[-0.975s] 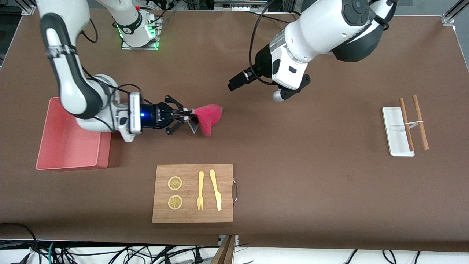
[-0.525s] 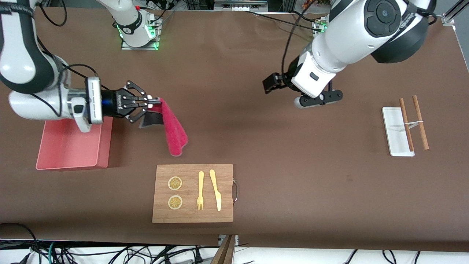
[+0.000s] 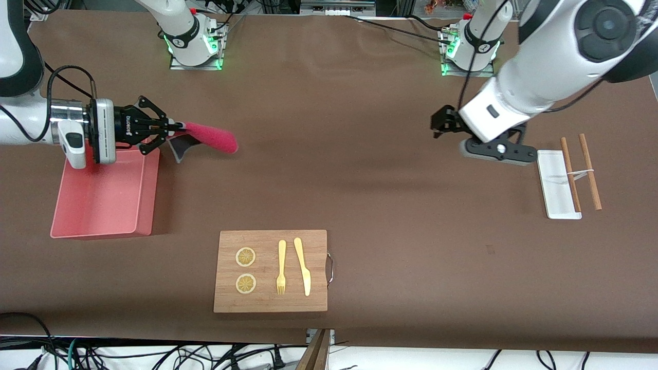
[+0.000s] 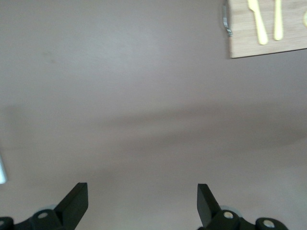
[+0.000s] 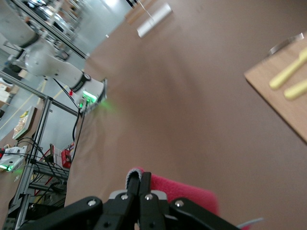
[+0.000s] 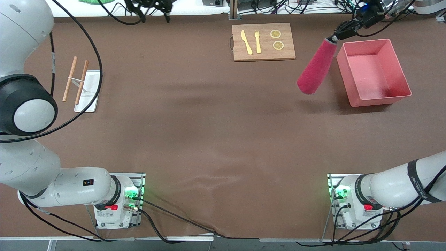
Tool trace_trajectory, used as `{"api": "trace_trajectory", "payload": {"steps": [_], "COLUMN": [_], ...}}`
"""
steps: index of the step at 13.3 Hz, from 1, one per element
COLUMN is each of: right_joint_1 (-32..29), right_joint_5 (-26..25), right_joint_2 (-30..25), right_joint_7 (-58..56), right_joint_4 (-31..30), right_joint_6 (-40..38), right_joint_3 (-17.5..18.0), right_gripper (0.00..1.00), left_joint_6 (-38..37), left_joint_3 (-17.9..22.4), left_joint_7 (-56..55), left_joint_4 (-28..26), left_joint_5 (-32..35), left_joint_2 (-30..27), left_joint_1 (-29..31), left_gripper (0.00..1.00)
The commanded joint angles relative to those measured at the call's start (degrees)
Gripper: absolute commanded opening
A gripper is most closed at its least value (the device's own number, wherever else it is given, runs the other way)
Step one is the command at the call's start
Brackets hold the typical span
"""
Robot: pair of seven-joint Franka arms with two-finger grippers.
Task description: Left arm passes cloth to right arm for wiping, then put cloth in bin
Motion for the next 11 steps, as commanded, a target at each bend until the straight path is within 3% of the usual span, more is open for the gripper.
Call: {"api": "trace_trajectory", "payload": {"steps": [1, 3, 4, 5, 7, 8, 11], "right_joint_1": [-0.1, 0.0, 0.0, 0.0, 0.0, 0.0, 0.1], "right_joint_5": [-7.9, -14.2, -17.4, -20.1, -24.8, -27.5, -35.6], "right_joint_2": [-1.0, -0.9, -0.9, -0.9, -0.8, -0.7, -0.1], "right_joint_7": [13.3, 25.7, 31.6, 37.7, 49.4, 53.3, 63.6], "right_joint_4": [2.6, 5.3, 6.1, 7.1, 7.4, 7.4, 6.9], "right_joint_6": [0.5, 1.1, 1.2, 1.7, 3.7, 4.3, 5.4], "right_joint_3": [0.5, 1.3, 2.9, 4.9, 7.5, 8.4, 10.1], "right_gripper": [0.0, 0.0, 0.0, 0.0, 0.0, 0.0, 0.0], "left_joint_6": [-1.8, -2.3, -2.2, -2.2, -1.9, -0.3, 4.8], "left_joint_3": [-0.4, -0.2, 2.3, 6.1, 19.5, 24.0, 29.0], "left_joint_7": [5.6, 11.0, 12.7, 13.6, 19.8, 22.3, 22.7], "left_joint_4": [-0.1, -0.2, -1.2, -2.2, -5.6, -8.4, -15.2], "left_joint_5": [2.6, 2.6, 2.5, 1.9, 1.8, 1.8, 2.3], "left_joint_2": [-2.5, -3.4, -5.0, -5.8, -8.9, -10.6, -15.1], "left_joint_1": [2.9, 5.6, 5.1, 3.2, -5.7, -8.2, -12.8], "left_gripper": [1.0, 1.0, 1.0, 1.0, 1.0, 1.0, 1.0]}}
